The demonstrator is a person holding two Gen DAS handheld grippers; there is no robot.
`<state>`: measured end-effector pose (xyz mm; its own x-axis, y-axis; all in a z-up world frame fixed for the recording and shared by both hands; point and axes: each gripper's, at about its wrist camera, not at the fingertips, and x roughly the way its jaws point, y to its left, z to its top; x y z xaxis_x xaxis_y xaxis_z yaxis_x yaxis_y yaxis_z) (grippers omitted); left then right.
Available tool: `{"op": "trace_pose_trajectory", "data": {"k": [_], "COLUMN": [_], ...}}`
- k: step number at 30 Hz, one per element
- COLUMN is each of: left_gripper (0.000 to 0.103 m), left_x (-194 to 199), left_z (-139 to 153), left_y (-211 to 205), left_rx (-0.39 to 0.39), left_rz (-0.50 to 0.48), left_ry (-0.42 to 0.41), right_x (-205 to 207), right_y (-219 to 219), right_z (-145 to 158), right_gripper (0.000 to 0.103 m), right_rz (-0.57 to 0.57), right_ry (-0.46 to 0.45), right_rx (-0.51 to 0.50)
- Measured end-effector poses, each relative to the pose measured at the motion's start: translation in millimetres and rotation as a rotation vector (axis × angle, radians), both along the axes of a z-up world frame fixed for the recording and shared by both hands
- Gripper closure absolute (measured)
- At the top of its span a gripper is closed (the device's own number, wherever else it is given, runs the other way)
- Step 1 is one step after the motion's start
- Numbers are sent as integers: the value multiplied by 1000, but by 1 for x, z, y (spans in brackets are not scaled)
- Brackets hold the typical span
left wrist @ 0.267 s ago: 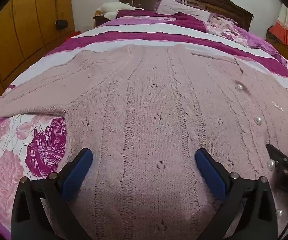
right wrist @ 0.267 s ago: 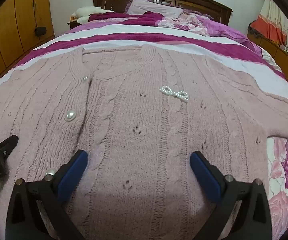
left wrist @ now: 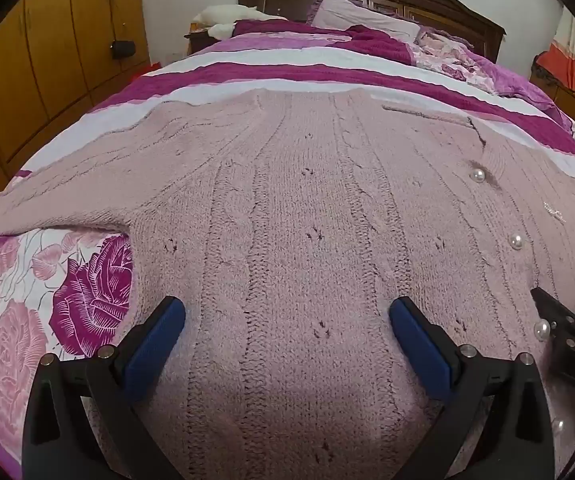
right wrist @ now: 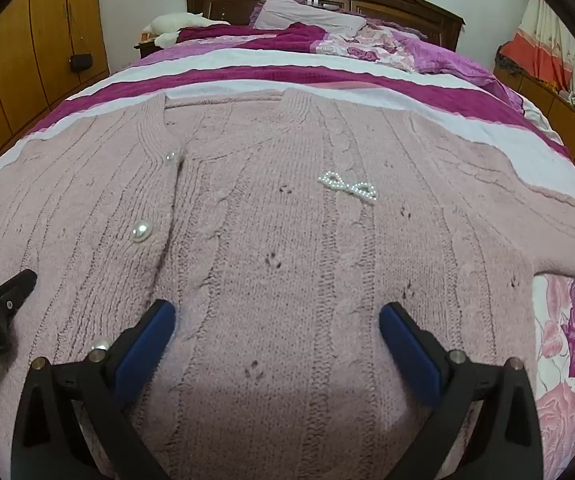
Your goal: Fold small clothes
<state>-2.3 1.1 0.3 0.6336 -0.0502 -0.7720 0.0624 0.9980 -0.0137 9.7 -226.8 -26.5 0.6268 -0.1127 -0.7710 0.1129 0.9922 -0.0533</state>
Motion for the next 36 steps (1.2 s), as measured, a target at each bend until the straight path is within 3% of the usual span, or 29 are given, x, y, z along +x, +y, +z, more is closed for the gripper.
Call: {"op": "trace_pose_trajectory", "data": {"k": [36], "left_gripper": [17], "left_x": [0], "left_z": [1], "left_y": [3], "left_rx": [-3], "left_rz": [0], "left_ry": [-2], "right_x": [0], "right_y": [0], "right_z": [0], "right_gripper": [0], "right_rz": [0], "right_ry": [-1], "right_rx": [0]}}
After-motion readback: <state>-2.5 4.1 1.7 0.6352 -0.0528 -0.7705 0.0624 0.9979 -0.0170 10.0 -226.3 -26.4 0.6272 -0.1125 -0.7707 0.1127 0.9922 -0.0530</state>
